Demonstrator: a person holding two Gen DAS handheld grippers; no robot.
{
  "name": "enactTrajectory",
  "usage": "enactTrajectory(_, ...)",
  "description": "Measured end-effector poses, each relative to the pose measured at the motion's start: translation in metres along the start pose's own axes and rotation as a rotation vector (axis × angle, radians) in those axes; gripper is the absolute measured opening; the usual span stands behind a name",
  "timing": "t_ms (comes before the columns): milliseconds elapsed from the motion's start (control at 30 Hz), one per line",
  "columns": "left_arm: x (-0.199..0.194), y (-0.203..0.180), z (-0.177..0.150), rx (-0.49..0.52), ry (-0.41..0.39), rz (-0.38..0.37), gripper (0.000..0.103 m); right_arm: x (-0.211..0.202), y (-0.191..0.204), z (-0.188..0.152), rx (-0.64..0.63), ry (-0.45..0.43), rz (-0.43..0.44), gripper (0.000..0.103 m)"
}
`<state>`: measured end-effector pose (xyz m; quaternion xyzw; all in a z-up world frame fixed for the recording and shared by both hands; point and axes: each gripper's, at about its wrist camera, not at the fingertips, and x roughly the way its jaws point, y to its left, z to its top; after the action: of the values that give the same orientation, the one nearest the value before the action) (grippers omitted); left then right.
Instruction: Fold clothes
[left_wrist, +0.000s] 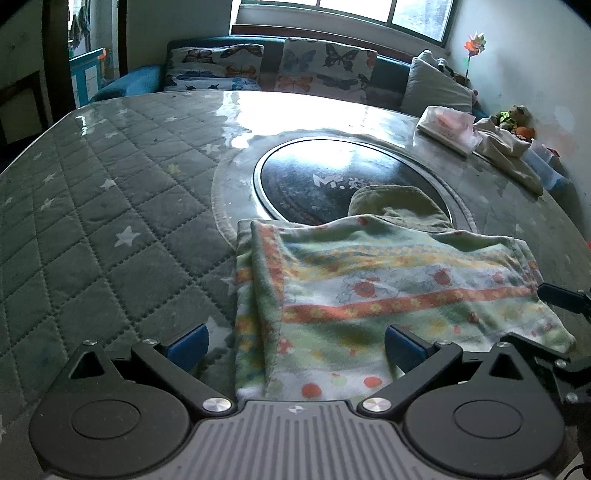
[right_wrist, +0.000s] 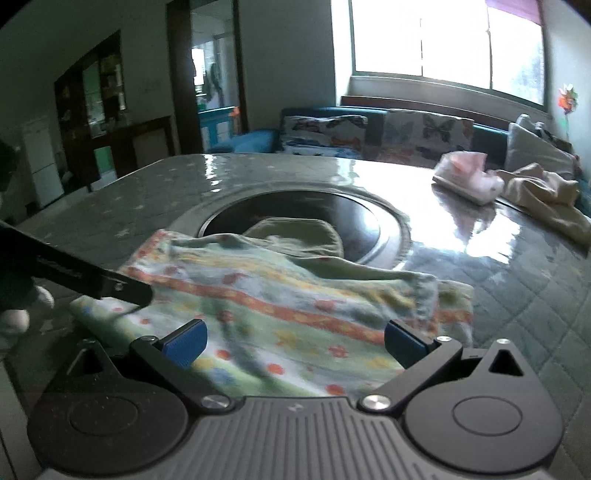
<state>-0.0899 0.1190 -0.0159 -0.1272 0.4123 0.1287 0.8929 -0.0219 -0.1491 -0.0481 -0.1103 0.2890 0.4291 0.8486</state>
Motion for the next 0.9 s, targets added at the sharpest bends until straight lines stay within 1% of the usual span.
enactTrajectory(67, -0.001, 0.001, -0.001, -0.001, 0.002, 0.007, 0.103, 0.001, 0.004, -0.001, -0.011, 0.008, 0.012, 0.103)
enactTrajectory(167, -0.002, 0.003, -0.002, -0.007, 0.003, 0.009, 0.103, 0.008, 0.008, -0.005, -0.029, 0.043, 0.016, 0.103)
enactTrajectory(300, -0.005, 0.008, -0.002, -0.019, 0.000, 0.012, 0.102, 0.005, 0.010, -0.004, -0.039, 0.042, 0.015, 0.103)
enactTrajectory(433, -0.010, 0.014, -0.001, -0.034, -0.015, 0.018, 0.103, -0.002, 0.020, 0.005, -0.101, 0.027, 0.026, 0.103)
enactTrajectory(500, -0.012, 0.017, 0.001, -0.040, -0.026, 0.017, 0.103, -0.004, 0.030, 0.009, -0.142, 0.027, 0.045, 0.103)
enactTrajectory(700, -0.020, 0.030, 0.006, -0.064, -0.056, 0.013, 0.103, -0.001, 0.069, 0.021, -0.259, 0.059, 0.171, 0.102)
enactTrajectory(733, -0.020, 0.034, 0.006, -0.071, -0.058, 0.014, 0.103, 0.001, 0.077, 0.022, -0.284, 0.062, 0.178, 0.100)
enactTrajectory(767, -0.021, 0.037, 0.007, -0.080, -0.059, 0.014, 0.103, 0.003, 0.084, 0.023, -0.306, 0.066, 0.189, 0.095)
enactTrajectory(833, -0.022, 0.046, 0.008, -0.103, -0.062, 0.014, 0.103, 0.007, 0.099, 0.026, -0.351, 0.075, 0.211, 0.092)
enactTrajectory(900, -0.022, 0.054, 0.008, -0.128, -0.066, 0.015, 0.103, 0.011, 0.113, 0.027, -0.385, 0.091, 0.247, 0.087)
